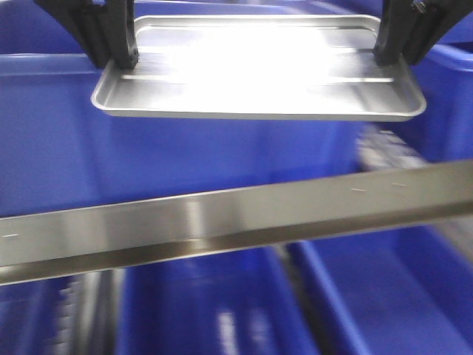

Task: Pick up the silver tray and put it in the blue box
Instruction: 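Drive up to the shelf and stop above the blue bin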

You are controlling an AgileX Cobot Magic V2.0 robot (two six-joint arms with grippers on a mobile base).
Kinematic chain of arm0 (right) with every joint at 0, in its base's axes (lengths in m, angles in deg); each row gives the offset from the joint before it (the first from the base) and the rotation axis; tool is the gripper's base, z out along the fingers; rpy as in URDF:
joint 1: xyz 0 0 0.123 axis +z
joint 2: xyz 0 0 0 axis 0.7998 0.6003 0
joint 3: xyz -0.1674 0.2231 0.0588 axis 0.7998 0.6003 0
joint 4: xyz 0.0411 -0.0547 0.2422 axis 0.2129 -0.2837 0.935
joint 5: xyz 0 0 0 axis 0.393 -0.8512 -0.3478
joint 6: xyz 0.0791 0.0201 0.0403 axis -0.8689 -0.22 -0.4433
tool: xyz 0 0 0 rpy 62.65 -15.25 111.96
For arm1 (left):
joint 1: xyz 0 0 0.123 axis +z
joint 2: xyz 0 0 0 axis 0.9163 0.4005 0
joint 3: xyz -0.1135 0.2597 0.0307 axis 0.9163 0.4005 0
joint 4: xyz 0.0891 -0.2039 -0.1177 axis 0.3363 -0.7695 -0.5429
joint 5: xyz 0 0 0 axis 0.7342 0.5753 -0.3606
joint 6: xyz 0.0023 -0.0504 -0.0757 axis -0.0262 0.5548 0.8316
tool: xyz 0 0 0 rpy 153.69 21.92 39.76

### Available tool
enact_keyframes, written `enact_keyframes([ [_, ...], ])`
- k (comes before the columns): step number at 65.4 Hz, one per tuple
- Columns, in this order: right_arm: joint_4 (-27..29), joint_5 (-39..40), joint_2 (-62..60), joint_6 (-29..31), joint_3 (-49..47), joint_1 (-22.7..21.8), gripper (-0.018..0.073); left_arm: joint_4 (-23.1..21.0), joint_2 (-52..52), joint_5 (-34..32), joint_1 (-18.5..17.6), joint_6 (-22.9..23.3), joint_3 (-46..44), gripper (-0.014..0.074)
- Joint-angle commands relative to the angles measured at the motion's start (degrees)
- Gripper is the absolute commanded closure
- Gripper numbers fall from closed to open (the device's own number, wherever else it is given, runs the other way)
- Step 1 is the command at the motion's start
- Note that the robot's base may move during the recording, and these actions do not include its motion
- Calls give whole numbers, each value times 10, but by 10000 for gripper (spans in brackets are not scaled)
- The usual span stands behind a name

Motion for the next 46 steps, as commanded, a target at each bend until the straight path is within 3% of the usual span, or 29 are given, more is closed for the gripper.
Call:
enact_keyframes([
  [1,-34,17,-23,11,-18,-6,503,29,-23,9,1,-7,-17,701],
  [46,-34,17,-23,11,-18,-6,503,29,-23,9,1,-7,-17,701],
])
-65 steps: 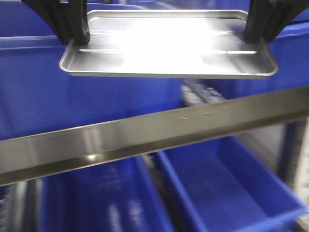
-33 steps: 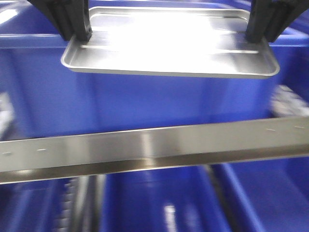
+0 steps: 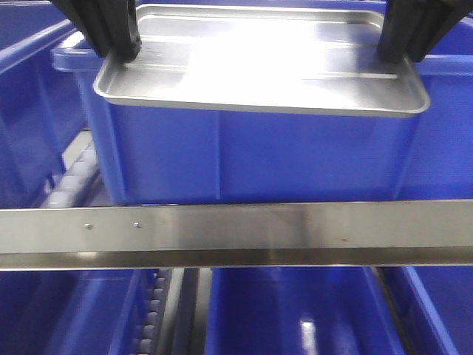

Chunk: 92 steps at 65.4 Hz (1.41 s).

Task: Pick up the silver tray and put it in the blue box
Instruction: 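Drive up to the shelf and stop above the blue bin, then lower the tray into the blue bin and open both grippers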

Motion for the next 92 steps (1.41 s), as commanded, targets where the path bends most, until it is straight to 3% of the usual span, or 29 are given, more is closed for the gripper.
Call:
enact_keyframes([
  [1,-28,18,-20,11,-18,-6,503,34,-18,8,1,-7,-11,701],
  [92,-27,14,-21,11,-18,-6,503,26,-18,-1,1,-9,-16,701],
])
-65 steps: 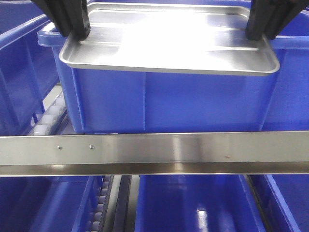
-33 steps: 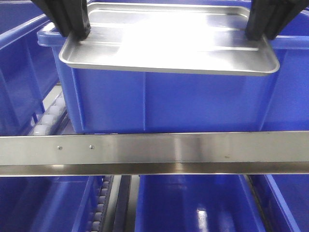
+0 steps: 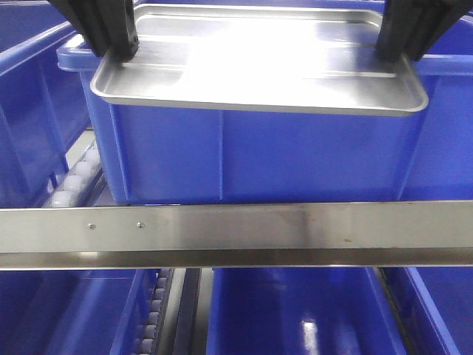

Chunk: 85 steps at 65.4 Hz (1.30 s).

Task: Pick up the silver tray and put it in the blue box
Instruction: 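Lower the tray into the blue bin and open both grippers, then raise both grippers up out of the blue bin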

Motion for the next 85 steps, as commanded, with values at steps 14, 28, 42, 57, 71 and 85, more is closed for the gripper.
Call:
enact_keyframes([
  [14,-39,-1,-44,11,-44,-6,503,25,-19,16,-2,-34,-86,701],
  [28,-89,-35,-52,16,-135,-6,503,30,-16,-39,-2,-56,-178,701],
  [42,-145,-33,-32,16,-203,-7,503,45,13,-159,-2,-56,-186,701],
  [57,-149,-1,23,17,-218,-59,503,56,101,-234,-1,-56,-208,701],
  [71,-149,51,94,17,-218,-106,503,69,186,-275,13,-56,-263,701],
  [85,-151,91,155,17,-218,-114,503,66,236,-336,29,-56,-264,701],
])
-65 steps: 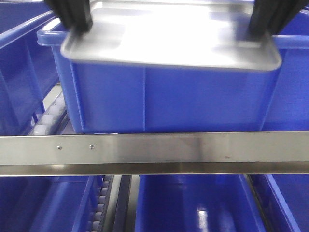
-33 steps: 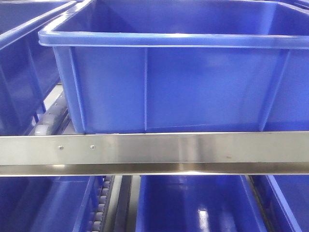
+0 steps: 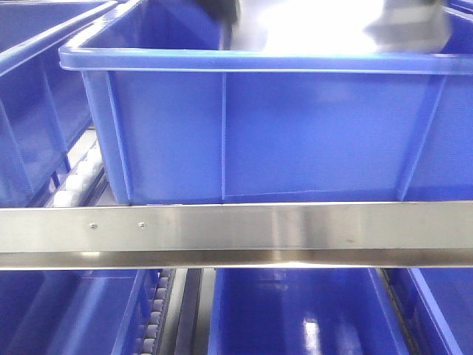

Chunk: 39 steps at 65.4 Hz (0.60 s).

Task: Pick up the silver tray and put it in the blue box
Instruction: 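Raise both grippers up out of the blue bin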

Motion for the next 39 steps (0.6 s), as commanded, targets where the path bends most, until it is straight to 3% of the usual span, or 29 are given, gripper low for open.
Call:
enact_keyframes([
  [1,-17,56,-6,8,-22,-1,503,9,-22,-69,2,-8,-23,701],
  [15,-19,69,33,8,-22,-1,503,8,0,-66,4,-8,-23,701],
  [31,-19,69,44,8,-22,-1,497,6,5,-18,4,-8,-23,689],
  [39,-19,64,44,8,-22,-1,392,4,5,-8,4,-8,-23,568],
])
